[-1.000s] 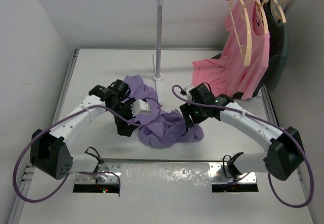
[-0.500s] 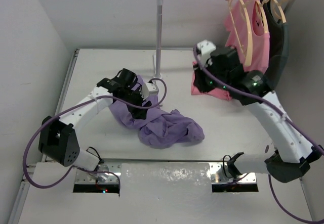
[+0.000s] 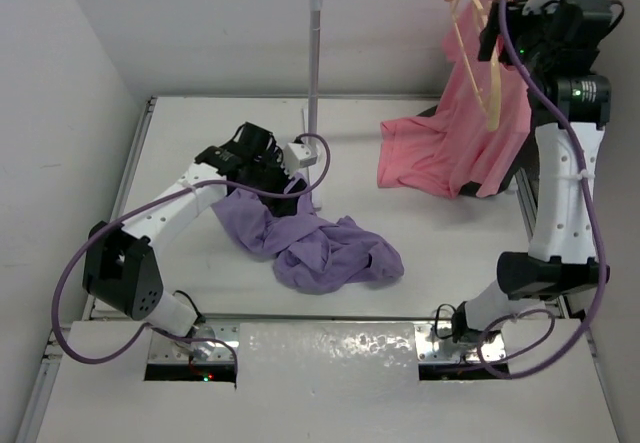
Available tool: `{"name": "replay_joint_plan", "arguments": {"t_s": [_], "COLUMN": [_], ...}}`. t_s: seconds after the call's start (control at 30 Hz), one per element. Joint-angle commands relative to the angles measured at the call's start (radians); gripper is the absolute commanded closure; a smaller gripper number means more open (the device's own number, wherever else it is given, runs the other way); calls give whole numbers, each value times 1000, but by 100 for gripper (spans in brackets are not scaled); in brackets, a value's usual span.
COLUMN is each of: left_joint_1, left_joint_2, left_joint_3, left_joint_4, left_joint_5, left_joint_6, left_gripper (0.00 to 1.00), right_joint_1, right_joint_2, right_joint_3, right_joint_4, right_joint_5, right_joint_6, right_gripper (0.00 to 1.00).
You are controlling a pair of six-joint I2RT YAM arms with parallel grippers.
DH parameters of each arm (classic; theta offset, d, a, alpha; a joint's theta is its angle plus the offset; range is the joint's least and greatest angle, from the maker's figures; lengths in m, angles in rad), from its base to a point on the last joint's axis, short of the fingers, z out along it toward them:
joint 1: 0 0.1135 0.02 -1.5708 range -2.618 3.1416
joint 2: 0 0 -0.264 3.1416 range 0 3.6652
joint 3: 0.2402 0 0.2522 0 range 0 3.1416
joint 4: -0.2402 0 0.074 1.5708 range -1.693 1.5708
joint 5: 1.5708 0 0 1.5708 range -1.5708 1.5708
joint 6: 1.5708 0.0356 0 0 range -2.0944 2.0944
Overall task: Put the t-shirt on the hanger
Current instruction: Pick up the hanger from the clothesline.
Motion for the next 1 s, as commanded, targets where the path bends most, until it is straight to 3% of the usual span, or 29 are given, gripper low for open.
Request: {"name": "replay_joint_plan", "arguments": {"t_s": [0.0,0.17,0.27,0.73,0.97], "left_joint_1": [-6,-4,-3,2,2], "left_joint_2": [-1,-21,-21,5,0], "left_joint_3": [-18,-54,-65,-83,-88], "left_joint_4": [50,60,63,66,67], "left_joint_5": [3,26,16,23,28], "left_joint_6": [-33,-33,-27,-32,-33], "left_gripper": [35,34,34,33,33], "right_joint_1": [-99,-236,-254,-252,-245], "right_joint_2": [32,141,169,107,210], "right_joint_3": [32,48,57,-1,43], "right_joint_4": [226,254,262,211,219], "right_joint_5": [-196,-459,-573,-533,-592], "right_joint_6": [57,144,146,82,125], "right_gripper": [22,28,34,34,34]}}
